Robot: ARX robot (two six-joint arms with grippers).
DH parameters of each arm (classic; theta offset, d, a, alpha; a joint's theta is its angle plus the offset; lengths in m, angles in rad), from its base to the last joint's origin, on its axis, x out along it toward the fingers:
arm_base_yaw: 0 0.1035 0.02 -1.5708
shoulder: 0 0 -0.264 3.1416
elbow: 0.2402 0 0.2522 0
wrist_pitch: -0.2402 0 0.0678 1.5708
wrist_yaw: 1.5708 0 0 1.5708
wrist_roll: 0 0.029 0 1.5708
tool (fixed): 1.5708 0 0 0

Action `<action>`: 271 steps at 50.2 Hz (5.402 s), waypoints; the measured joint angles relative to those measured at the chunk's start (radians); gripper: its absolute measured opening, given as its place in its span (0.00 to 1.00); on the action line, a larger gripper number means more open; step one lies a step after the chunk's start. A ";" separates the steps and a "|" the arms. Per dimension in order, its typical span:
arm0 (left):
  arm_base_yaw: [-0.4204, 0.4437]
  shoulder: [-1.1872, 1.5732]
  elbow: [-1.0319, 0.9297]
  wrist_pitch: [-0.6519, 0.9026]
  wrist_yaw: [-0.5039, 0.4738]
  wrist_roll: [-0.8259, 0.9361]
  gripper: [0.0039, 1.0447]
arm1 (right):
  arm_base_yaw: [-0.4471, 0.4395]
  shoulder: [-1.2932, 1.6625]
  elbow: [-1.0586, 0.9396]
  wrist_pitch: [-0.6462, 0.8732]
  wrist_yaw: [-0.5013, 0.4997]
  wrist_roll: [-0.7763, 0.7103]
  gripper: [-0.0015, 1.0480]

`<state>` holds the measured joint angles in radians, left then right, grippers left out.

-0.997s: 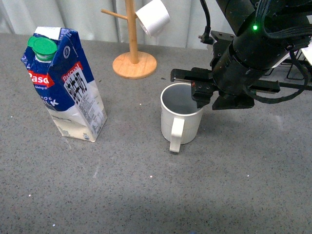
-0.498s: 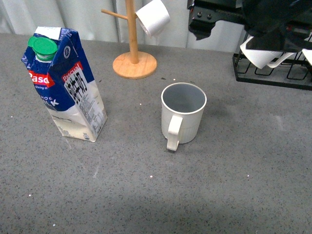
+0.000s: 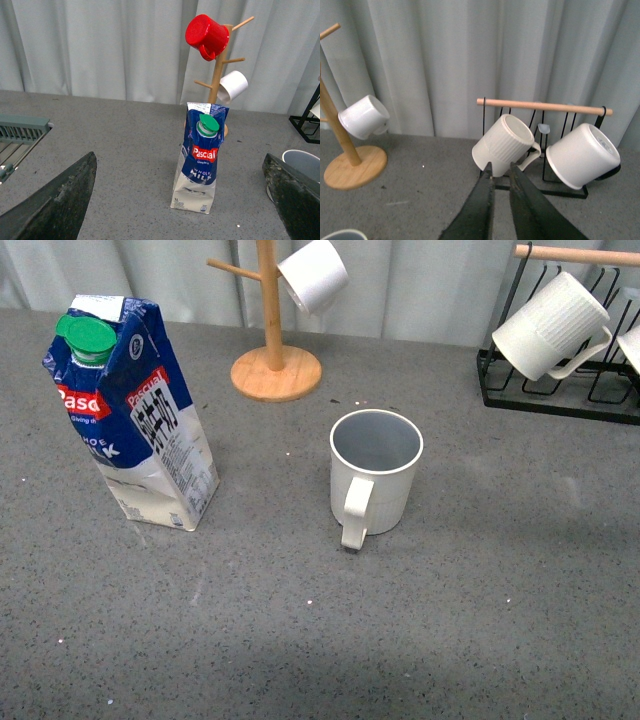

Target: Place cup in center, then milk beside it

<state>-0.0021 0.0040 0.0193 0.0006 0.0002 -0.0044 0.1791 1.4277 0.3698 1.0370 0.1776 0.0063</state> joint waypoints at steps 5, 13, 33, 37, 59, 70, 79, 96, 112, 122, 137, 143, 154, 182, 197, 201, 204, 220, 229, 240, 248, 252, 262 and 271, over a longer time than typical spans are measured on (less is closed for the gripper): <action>0.000 0.000 0.000 0.000 -0.001 0.000 0.94 | -0.019 -0.067 -0.063 0.000 -0.024 -0.005 0.01; 0.000 0.000 0.000 0.000 0.000 0.000 0.94 | -0.051 -0.167 -0.139 -0.016 -0.052 -0.006 0.01; 0.000 0.000 0.000 0.000 0.000 0.000 0.94 | -0.176 -0.486 -0.323 -0.158 -0.171 -0.006 0.01; 0.000 0.000 0.000 0.000 0.000 0.000 0.94 | -0.177 -0.537 -0.334 -0.199 -0.174 -0.006 0.01; 0.000 0.000 0.000 0.000 0.000 0.000 0.94 | -0.177 -0.884 -0.365 -0.503 -0.176 -0.006 0.01; 0.000 0.000 0.000 0.000 0.000 0.000 0.94 | -0.177 -1.042 -0.365 -0.651 -0.176 -0.006 0.01; 0.000 0.000 0.000 0.000 0.000 0.000 0.94 | -0.177 -1.114 -0.365 -0.721 -0.176 -0.006 0.01; 0.000 0.000 0.000 0.000 0.000 0.000 0.94 | -0.177 -1.239 -0.365 -0.844 -0.176 -0.006 0.01; 0.000 -0.001 0.000 0.000 0.000 0.000 0.94 | -0.177 -1.423 -0.364 -1.035 -0.179 -0.006 0.01; 0.000 -0.001 0.000 0.000 0.000 0.000 0.94 | -0.177 -1.423 -0.364 -1.036 -0.179 -0.006 0.35; 0.000 -0.001 0.000 0.000 0.000 0.000 0.94 | -0.177 -1.423 -0.364 -1.036 -0.179 -0.006 0.92; -0.034 0.051 0.018 -0.060 -0.154 -0.032 0.94 | -0.177 -1.423 -0.364 -1.036 -0.179 -0.006 0.91; 0.051 0.466 0.037 0.240 -0.096 -0.073 0.94 | -0.177 -1.424 -0.364 -1.036 -0.180 -0.006 0.91; -0.059 1.404 0.138 0.810 0.005 0.016 0.94 | -0.177 -1.424 -0.364 -1.036 -0.179 -0.006 0.91; -0.084 1.578 0.206 0.880 -0.001 0.029 0.94 | -0.177 -1.424 -0.364 -1.036 -0.179 -0.006 0.91; -0.086 1.604 0.230 0.881 0.000 0.030 0.94 | -0.177 -1.424 -0.364 -1.036 -0.179 -0.006 0.91; -0.091 1.621 0.249 0.880 0.003 0.031 0.94 | -0.177 -1.424 -0.364 -1.036 -0.179 -0.006 0.91; -0.107 1.691 0.335 0.835 0.081 0.037 0.94 | -0.177 -1.424 -0.364 -1.036 -0.179 -0.006 0.91; -0.109 1.716 0.355 0.831 0.081 0.037 0.94 | -0.177 -1.424 -0.364 -1.036 -0.179 -0.006 0.91; -0.105 1.741 0.405 0.809 0.090 0.027 0.94 | -0.177 -1.424 -0.364 -1.036 -0.179 -0.006 0.91; -0.101 1.758 0.440 0.805 0.087 0.023 0.94 | -0.177 -1.424 -0.364 -1.036 -0.179 -0.006 0.91; -0.099 1.764 0.451 0.798 0.087 0.023 0.94 | -0.177 -1.424 -0.364 -1.036 -0.179 -0.006 0.91; -0.098 1.777 0.497 0.784 0.084 0.022 0.94 | -0.177 -1.424 -0.364 -1.036 -0.179 -0.006 0.91; -0.096 1.802 0.530 0.770 0.076 0.023 0.94 | -0.177 -1.424 -0.364 -1.036 -0.179 -0.006 0.91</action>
<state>-0.0978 1.8065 0.5491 0.7708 0.0761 0.0181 0.0017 0.0036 0.0055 0.0013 -0.0013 0.0002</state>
